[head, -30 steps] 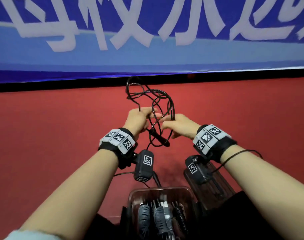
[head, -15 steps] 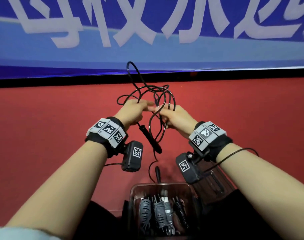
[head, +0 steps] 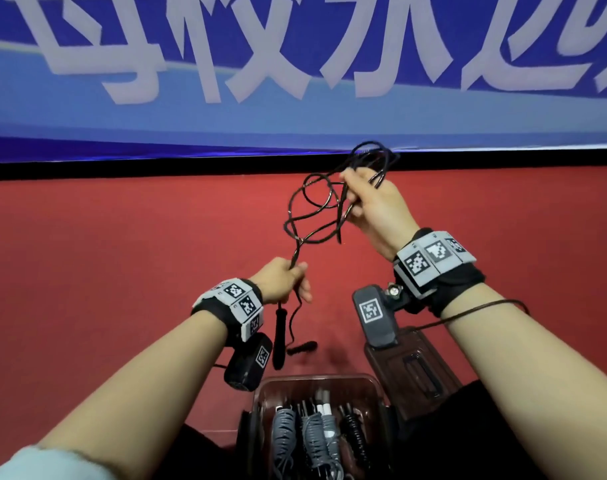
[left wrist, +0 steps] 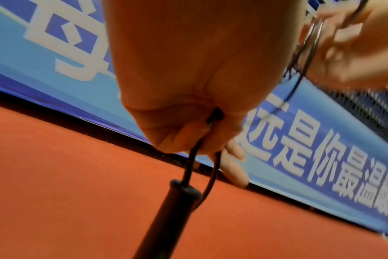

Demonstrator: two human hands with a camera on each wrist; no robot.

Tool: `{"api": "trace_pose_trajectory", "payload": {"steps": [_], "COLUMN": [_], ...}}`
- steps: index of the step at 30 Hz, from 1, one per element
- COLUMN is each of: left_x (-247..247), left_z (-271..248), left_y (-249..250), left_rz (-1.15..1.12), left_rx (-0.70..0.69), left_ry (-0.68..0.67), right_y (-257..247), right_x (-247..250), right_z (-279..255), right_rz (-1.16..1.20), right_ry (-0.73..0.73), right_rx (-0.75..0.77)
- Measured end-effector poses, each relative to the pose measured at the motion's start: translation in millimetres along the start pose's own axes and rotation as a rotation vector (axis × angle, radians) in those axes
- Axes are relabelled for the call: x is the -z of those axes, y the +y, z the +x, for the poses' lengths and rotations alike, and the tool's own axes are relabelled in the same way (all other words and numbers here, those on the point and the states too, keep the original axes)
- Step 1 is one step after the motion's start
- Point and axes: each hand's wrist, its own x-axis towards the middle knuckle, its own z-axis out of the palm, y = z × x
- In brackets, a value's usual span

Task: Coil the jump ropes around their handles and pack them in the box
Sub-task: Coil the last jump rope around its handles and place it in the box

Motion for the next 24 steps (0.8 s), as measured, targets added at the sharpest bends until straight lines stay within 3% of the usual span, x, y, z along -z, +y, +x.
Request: {"api": "trace_pose_trajectory", "payload": {"steps": [3, 5, 7, 12, 16, 19, 24], "left_x": [12.1, 18.8, 22.4, 23.6, 26.0, 30.2, 39.7], "left_z": [0.7, 0.0, -1.7, 1.1, -1.9, -9.1, -16.4], "left_y": [17.1, 26.1, 32.9, 36.4, 40.9, 47.0, 49.5], "left_rz": [-0.236, -0.349, -0.376, -0.288, -0.332, -0.364, -0.438], "left_rx": [-0.040, -0.074, -0.119, -0.157, -0.110, -0.083, -0.083], "left_ry": [0.145, 0.176, 0.177, 0.174, 0.103, 0.055, 0.034], "right_y": [29.3, 46.5, 55.3, 53.4, 54.6, 57.3, 51.5], "right_x": [13.3, 22.1, 28.2, 16.6, -8.4, -16.6, -15.7], "right_z": [3.3, 2.7, 1.5, -10.1, -28.0, -32.2, -30.6], "right_rz": [-0.424, -0.461, -0.509, -0.823, -0.735, -0.640, -0.526], "right_ry": [0.036, 0.006, -0.010, -0.232, -0.439, -0.446, -0.428], "right_rx": [-0.177, -0.444, -0.611, -0.492, -0.487, -0.382, -0.329]}}
